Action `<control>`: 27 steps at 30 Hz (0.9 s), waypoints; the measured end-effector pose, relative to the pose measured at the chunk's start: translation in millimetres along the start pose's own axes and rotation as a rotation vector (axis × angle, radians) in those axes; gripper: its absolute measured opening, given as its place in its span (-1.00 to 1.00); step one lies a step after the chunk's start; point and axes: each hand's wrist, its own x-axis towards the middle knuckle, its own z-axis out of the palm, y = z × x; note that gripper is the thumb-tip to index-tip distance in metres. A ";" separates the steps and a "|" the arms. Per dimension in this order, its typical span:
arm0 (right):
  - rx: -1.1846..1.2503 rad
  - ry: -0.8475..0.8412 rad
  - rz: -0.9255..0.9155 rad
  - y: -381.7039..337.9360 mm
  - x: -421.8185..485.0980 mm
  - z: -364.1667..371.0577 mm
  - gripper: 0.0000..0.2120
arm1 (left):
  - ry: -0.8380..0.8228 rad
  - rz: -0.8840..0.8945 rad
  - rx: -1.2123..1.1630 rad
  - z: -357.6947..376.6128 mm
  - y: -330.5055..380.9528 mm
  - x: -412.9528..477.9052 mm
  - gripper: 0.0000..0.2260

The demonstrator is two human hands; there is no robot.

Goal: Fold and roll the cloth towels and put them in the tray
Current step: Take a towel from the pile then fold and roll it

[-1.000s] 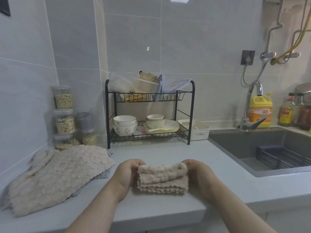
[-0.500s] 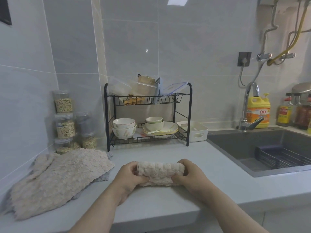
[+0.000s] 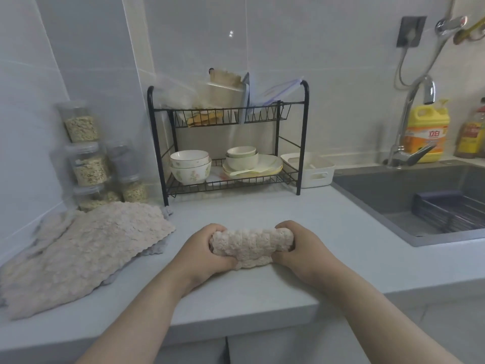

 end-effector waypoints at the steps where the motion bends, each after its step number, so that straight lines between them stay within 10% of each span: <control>1: -0.011 0.005 -0.002 2.0 1.5 0.7 -0.71 | -0.013 -0.005 0.027 0.5 -2.1 1.8 -0.58; 18: 0.256 0.044 0.339 -11.1 11.6 -8.6 -0.71 | 0.094 -0.230 0.006 2.8 4.3 16.5 -0.69; 27: 0.229 -0.202 0.614 -38.9 40.2 -33.8 -0.85 | -0.096 -0.546 -0.088 -14.2 45.9 47.3 -0.76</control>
